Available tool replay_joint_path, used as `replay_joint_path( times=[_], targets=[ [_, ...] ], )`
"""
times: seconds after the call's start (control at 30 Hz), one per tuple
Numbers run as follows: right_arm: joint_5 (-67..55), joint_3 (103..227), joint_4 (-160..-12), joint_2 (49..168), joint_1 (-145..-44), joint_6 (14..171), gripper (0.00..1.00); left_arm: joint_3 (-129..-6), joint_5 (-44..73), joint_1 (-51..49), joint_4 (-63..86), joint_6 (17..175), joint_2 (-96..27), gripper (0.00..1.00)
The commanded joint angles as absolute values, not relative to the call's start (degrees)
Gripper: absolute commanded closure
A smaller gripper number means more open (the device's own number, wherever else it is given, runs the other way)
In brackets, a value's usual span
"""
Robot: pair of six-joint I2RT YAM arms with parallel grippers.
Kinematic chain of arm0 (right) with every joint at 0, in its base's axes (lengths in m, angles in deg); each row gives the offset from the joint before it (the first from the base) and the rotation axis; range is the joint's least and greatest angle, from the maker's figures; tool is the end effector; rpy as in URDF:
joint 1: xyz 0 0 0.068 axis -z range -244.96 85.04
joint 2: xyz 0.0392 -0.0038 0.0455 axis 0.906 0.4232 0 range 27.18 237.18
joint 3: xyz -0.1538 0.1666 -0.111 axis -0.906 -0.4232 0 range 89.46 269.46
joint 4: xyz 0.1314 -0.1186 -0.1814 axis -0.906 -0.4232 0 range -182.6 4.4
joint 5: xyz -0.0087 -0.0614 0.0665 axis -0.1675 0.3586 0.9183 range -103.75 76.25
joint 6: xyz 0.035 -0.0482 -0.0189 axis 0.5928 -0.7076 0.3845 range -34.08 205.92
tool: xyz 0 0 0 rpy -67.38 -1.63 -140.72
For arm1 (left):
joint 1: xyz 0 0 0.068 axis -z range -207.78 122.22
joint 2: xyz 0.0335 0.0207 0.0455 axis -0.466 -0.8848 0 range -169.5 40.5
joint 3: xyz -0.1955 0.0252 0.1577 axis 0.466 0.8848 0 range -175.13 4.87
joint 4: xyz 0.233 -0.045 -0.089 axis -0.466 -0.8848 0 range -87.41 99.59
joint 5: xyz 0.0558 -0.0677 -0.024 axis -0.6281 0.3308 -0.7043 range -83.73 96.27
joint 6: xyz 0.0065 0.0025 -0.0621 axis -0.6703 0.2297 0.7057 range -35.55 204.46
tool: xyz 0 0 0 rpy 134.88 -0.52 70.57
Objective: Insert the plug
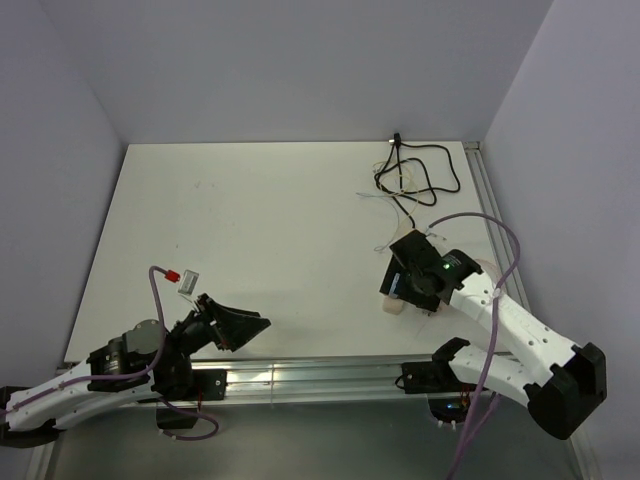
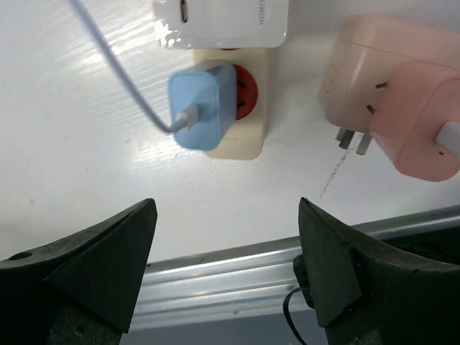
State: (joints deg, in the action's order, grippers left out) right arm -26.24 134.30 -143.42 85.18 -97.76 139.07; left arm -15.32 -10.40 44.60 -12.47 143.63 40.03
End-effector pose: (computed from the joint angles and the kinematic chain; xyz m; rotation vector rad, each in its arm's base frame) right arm 0.1522 0.0859 0.2101 0.5356 2.6982 0.0939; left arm 0.0430 -0.0902 0.2468 -0.0451 1.8434 -1.4884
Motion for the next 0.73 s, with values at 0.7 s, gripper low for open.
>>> replay_joint_path(
  times=[0.7],
  targets=[
    [-18.5, 119.3, -120.1, 55.1, -100.5, 137.1, 0.00, -12.2, -10.4, 44.8, -7.3, 149.6, 47.5, 0.00]
  ],
)
